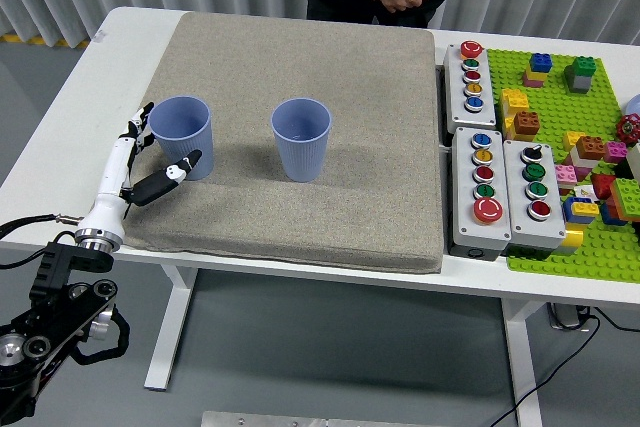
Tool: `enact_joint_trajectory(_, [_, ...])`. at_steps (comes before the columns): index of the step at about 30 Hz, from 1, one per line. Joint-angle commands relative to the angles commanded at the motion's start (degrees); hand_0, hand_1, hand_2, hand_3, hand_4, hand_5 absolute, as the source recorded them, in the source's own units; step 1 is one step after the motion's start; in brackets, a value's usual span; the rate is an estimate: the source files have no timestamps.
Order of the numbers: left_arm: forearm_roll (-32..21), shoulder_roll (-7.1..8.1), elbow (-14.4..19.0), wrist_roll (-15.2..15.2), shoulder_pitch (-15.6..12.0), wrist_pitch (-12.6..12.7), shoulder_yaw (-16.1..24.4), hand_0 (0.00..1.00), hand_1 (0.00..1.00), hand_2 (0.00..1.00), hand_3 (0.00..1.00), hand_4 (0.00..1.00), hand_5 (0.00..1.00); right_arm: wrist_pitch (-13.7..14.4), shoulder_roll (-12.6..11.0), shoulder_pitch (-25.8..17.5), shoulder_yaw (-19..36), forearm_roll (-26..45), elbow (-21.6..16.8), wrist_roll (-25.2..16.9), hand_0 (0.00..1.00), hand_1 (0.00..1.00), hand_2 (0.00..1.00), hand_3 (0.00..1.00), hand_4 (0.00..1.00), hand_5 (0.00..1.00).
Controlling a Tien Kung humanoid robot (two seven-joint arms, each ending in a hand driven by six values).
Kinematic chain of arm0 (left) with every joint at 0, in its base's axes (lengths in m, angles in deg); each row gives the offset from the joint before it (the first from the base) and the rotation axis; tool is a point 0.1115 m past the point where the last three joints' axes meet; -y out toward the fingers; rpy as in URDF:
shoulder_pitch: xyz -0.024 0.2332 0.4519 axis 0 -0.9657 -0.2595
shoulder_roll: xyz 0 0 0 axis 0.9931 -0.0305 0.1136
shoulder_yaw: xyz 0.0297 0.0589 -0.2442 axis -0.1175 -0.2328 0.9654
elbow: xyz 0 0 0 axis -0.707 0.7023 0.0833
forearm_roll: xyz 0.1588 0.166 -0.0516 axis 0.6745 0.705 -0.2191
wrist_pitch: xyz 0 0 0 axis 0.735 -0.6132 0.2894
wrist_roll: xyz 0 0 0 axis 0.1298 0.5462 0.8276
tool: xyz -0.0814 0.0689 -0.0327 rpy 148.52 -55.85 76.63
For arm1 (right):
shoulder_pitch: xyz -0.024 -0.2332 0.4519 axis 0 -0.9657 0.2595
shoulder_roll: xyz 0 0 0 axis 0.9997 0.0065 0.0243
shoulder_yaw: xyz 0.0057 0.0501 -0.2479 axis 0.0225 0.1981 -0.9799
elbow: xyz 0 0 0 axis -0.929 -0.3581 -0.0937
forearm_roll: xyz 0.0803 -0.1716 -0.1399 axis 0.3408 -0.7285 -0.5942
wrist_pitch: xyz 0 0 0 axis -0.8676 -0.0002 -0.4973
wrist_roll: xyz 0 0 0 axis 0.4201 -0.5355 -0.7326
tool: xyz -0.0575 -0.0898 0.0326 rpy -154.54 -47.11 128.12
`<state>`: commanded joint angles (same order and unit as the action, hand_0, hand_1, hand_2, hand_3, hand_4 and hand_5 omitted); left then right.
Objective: Pick cup pour cup place
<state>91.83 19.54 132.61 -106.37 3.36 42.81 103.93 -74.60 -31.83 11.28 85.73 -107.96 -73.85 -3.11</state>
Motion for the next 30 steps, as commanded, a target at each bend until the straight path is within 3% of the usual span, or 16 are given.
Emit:
enact_joint_trajectory(9, [1.5, 4.66, 8.6, 0.7, -5.0, -0.1, 4.9, 0.863, 0.863, 0.998, 0.998, 0.916, 0.419, -0.1, -0.2, 0.0, 0.6, -0.5, 0.0, 0.0, 0.684, 0.649, 0.57, 0.579, 0.002, 0.018])
enact_joint_trajectory(15, [-0.2, 5.69, 15.0, 1.4, -5.5, 1.3, 7.4, 0.851, 0.832, 0.994, 0.998, 0.941, 0.443, -0.1, -0.3, -0.1, 1.0, -0.8, 0.0, 0.0, 0.684, 0.648, 0.569, 0.578, 0.002, 0.016])
enact_joint_trajectory(19, [-4.0, 5.65, 19.8, 2.4, -1.6, 2.2, 8.5, 0.851, 0.832, 0.994, 0.998, 0.941, 0.443, -0.1, -0.3, -0.1, 0.5, -0.5, 0.0, 0.3, 0.684, 0.648, 0.569, 0.578, 0.002, 0.016])
enact_joint_trajectory(20, [-5.3, 5.56, 19.9, 2.5, -0.4, 2.2, 8.6, 0.772, 0.76, 0.876, 0.957, 0.875, 0.63, -0.1, -0.4, -0.1, 0.4, -0.4, 0.0, 0.3, 0.684, 0.648, 0.57, 0.577, 0.002, 0.017])
enact_joint_trajectory(21, [-5.9, 5.52, 20.0, 2.5, 0.2, 2.2, 8.7, 0.772, 0.76, 0.876, 0.957, 0.875, 0.63, -0.1, -0.4, -0.1, 0.3, -0.3, 0.0, 0.3, 0.684, 0.648, 0.57, 0.577, 0.002, 0.017])
enact_joint_trajectory(23, [-9.8, 4.94, 17.5, 2.1, 4.1, 2.3, 9.0, 0.772, 0.76, 0.876, 0.957, 0.875, 0.63, 0.0, -0.4, 0.0, 0.0, 0.3, 0.0, 0.2, 0.684, 0.648, 0.57, 0.577, 0.002, 0.017])
enact_joint_trajectory(25, [-13.7, 5.24, 14.7, 2.2, 8.1, 0.7, 8.8, 0.772, 0.76, 0.876, 0.957, 0.875, 0.63, 0.1, -0.4, 0.1, -0.6, 0.9, 0.0, 0.2, 0.684, 0.648, 0.57, 0.577, 0.002, 0.017])
enact_joint_trajectory(26, [-15.7, 5.66, 12.9, 3.1, 10.2, -1.0, 8.9, 0.723, 0.694, 0.729, 0.865, 0.865, 0.998, 0.1, -0.4, 0.2, -0.9, 1.2, 0.0, 0.2, 0.684, 0.649, 0.57, 0.577, 0.002, 0.013])
enact_joint_trajectory(30, [-24.3, 6.72, 6.2, 2.9, 18.2, -6.8, 8.8, 0.723, 0.694, 0.729, 0.865, 0.865, 0.998, 0.2, -0.5, 0.4, -1.6, 2.1, 0.0, 0.2, 0.684, 0.649, 0.57, 0.577, 0.002, 0.013])
